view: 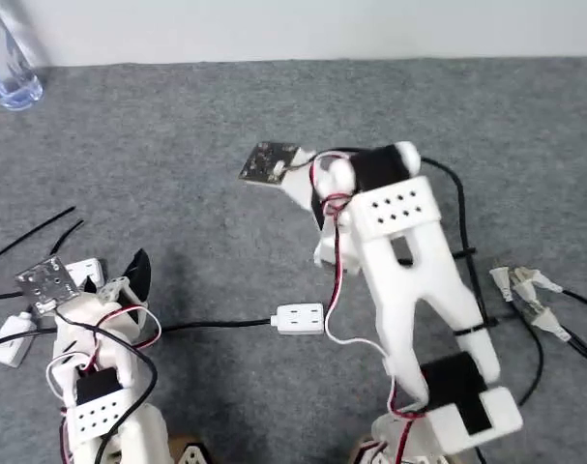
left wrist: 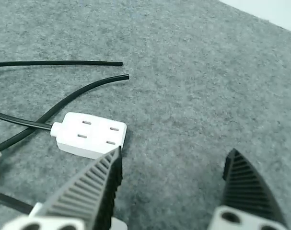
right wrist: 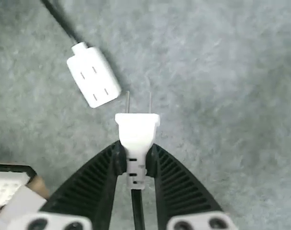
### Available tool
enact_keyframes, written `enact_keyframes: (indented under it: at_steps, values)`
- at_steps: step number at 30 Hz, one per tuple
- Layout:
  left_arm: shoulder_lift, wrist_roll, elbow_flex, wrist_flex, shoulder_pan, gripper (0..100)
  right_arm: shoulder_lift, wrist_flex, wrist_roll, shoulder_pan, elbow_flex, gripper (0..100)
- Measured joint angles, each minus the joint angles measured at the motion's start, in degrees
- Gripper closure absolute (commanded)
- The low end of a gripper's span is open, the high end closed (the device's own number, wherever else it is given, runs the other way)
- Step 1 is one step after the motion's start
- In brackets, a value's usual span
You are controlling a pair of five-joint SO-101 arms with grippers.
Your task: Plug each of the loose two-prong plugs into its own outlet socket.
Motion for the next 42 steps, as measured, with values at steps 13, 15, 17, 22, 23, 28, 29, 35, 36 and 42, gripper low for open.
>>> enact_keyframes:
  at_steps: [13, 15, 17, 22, 23, 28, 29, 35, 36, 42]
  values:
    - [0.0, -0.1, 0.0, 0.0, 0.0, 68, 1.2, 0.0, 9.8, 3.1, 5.5, 99.0]
    - [0.0, -0.1, 0.0, 0.0, 0.0, 68, 1.2, -0.9, 12.6, 6.2, 9.5, 99.0]
    - [0.0, -0.1, 0.0, 0.0, -0.1, 68, 1.2, -3.5, 14.9, 9.5, 13.5, 99.0]
    - [0.0, -0.1, 0.0, 0.0, 0.0, 68, 1.2, -13.8, 21.5, 14.8, 25.5, 99.0]
    - [0.0, -0.1, 0.0, 0.0, 0.0, 68, 1.2, -15.5, 22.3, 15.0, 27.9, 99.0]
    - [0.0, -0.2, 0.0, 0.0, -0.1, 68, 1.3, -24.8, 23.6, 15.4, 36.2, 99.0]
    - [0.0, -0.2, 0.0, 0.0, -0.1, 68, 1.5, -26.5, 23.6, 15.6, 37.5, 99.0]
    - [0.0, -0.2, 0.0, 0.0, 0.0, 68, 1.5, -30.7, 23.9, 16.2, 41.3, 90.2]
    - [0.0, -0.2, 0.0, 0.0, 0.0, 68, 1.5, -30.9, 23.9, 16.2, 41.8, 87.1]
    - [0.0, -0.2, 0.0, 0.0, 0.0, 68, 1.5, -31.1, 23.7, 15.9, 42.4, 82.3]
